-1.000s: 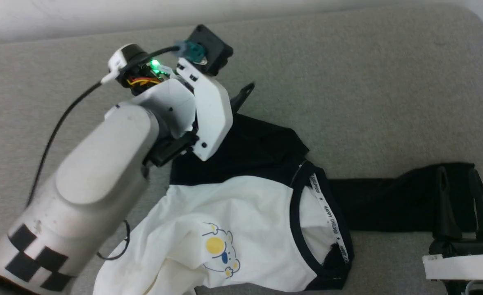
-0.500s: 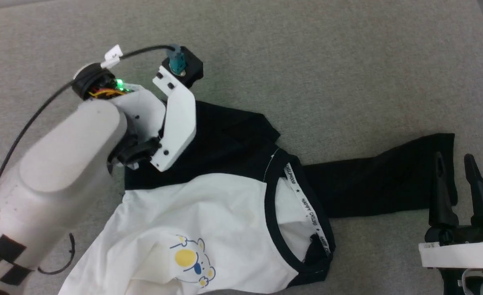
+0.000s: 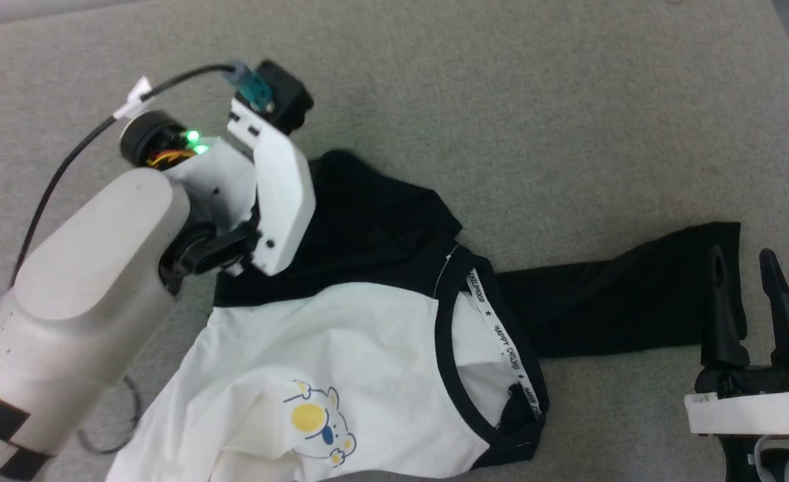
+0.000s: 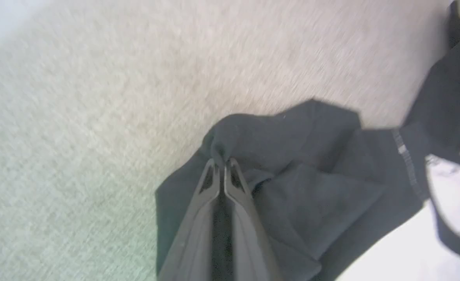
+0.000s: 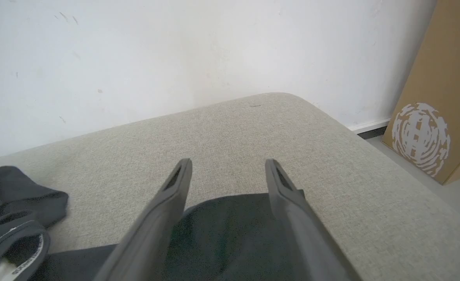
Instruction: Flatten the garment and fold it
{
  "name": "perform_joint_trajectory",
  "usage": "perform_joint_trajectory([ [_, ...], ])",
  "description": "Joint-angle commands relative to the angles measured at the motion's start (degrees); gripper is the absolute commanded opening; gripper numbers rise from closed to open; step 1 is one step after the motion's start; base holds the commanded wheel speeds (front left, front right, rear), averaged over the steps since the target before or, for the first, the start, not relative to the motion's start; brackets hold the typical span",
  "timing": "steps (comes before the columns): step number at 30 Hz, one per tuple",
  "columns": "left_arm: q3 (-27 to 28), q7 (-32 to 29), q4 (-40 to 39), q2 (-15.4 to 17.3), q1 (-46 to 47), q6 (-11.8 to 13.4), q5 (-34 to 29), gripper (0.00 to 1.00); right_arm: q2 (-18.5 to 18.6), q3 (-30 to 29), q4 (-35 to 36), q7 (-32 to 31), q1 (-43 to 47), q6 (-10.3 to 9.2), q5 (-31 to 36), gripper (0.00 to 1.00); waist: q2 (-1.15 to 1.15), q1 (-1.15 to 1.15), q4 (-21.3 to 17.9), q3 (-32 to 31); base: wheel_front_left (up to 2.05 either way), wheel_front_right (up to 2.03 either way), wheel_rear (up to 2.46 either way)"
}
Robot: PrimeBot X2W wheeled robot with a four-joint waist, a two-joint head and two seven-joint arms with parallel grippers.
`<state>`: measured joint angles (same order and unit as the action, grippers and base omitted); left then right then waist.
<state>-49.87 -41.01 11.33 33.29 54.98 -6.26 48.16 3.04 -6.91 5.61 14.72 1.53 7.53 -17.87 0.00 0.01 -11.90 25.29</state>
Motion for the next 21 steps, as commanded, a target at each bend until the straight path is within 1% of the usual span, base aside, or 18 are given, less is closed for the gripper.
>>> perform_joint_trajectory([
  [1,2.14,3.42,-0.91,-1.68,-0.51,1.06,1.23,0.0,-0.16,-0.29,-0.26,0.28,0.37,-0.04,0.46,1.0,0.0,-0.01,3.4,-4.25,0.0,0.0,0.0],
  [4,6.8,8.85,-1.75,-2.71,-1.07,3.78,3.39,0.0,-0.16,-0.37,-0.7,0.28,1.39,-0.04,0.95,1.0,0.0,-0.01,5.43,-7.12,0.0,0.0,0.0],
  [6,9.93,12.17,-1.95,-2.03,-1.69,5.99,4.0,0.0,-0.16,-0.28,-1.05,0.28,2.11,-0.04,1.25,1.0,0.0,-0.01,6.61,-8.92,0.0,0.0,0.0],
  [9,14.8,17.03,-2.01,0.13,-3.85,9.87,4.69,0.0,-0.16,-0.26,-1.41,0.28,3.08,-0.04,1.5,1.0,0.0,-0.01,7.93,-11.04,0.0,0.0,0.0],
  [11,18.62,19.86,-2.13,1.77,-6.39,12.85,6.19,0.0,-0.16,-0.39,-1.59,0.28,3.78,-0.04,1.64,1.0,0.0,-0.01,8.58,-12.0,0.0,0.0,0.0],
  [12,20.74,21.52,-2.19,2.8,-7.79,14.79,6.61,0.0,-0.16,-0.46,-1.6,0.28,4.11,-0.04,1.69,1.0,0.0,-0.01,8.81,-12.29,0.0,0.0,0.0],
  [16,28.54,27.95,-1.27,8.88,-15.33,22.68,6.46,0.0,-0.16,-0.79,-1.33,0.28,5.03,-0.04,2.2,1.0,0.0,-0.01,9.4,-12.47,0.0,0.0,0.0],
  [18,32.53,31.03,0.68,11.56,-20.31,25.55,7.25,0.0,-0.16,-1.01,-1.25,0.28,5.37,-0.04,2.58,1.0,0.0,-0.01,9.51,-12.19,0.0,0.0,0.0],
  [21,38.56,35.06,4.28,13.52,-27.51,28.84,9.8,0.0,-0.16,-1.35,-0.97,0.28,5.59,-0.04,3.1,1.0,0.0,-0.01,9.61,-11.43,0.0,0.0,0.0],
])
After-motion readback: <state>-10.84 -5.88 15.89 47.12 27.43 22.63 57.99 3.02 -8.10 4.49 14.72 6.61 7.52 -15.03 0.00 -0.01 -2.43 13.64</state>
